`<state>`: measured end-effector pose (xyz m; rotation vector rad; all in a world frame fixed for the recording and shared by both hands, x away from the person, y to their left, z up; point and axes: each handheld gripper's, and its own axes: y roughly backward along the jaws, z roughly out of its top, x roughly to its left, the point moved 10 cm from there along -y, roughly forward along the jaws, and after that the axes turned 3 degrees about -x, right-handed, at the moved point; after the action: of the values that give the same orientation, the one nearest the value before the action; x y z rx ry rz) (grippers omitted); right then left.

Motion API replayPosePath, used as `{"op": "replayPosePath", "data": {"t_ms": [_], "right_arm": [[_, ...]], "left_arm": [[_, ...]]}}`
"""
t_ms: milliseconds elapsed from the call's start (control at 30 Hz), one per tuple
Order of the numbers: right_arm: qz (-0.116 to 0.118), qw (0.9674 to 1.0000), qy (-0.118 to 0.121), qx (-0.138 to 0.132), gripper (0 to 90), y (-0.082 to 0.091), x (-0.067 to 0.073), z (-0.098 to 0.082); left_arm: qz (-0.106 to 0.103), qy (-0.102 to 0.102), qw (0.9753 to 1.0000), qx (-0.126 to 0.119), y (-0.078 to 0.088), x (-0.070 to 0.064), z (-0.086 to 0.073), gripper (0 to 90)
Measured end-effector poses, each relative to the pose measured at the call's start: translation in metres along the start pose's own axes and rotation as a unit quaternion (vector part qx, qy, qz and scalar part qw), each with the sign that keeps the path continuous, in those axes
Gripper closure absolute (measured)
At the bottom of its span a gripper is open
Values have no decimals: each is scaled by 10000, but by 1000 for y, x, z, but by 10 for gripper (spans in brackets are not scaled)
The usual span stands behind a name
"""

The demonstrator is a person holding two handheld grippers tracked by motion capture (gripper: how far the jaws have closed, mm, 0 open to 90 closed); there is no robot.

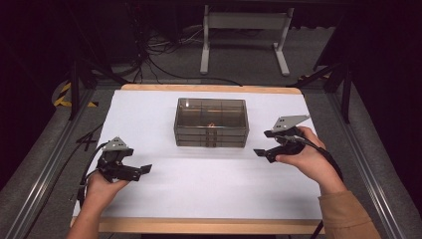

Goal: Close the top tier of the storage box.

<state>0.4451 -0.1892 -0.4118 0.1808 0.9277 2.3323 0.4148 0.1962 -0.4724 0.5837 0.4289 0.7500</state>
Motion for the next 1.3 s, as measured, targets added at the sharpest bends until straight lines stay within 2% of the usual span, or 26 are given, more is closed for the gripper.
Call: {"op": "replayPosePath", "data": {"t_ms": [167,233,567,700,900,967,1100,1200,1300], "right_arm": [[-140,9999,-78,-4,256,3,-6,-10],[-154,9997,-171,-102,255,5,-8,-13],[-321,9983,-455,-179,254,8,-18,-38],[-392,9977,-545,-133,254,7,-22,-47],[-480,9966,-642,-165,254,6,-26,-52],[-590,9962,-632,-47,254,3,-29,-58],[-840,9941,-628,270,256,-4,-37,-74],[-827,9938,-678,318,257,-9,-38,-80],[-815,9935,-701,373,256,-14,-38,-85]], "left_arm": [[47,-42,10000,-2,0,0,0,60],[77,-69,9999,-23,0,1,0,60],[163,-14,9999,-23,-1,6,-4,53],[202,15,9998,-22,-2,8,-5,51],[273,51,9996,-30,-4,12,-7,51],[281,56,9996,31,-5,13,-9,51],[376,28,9993,-3,-6,16,-10,44],[423,89,9991,3,-7,19,-12,43],[446,46,9990,74,-8,20,-13,42]]}}
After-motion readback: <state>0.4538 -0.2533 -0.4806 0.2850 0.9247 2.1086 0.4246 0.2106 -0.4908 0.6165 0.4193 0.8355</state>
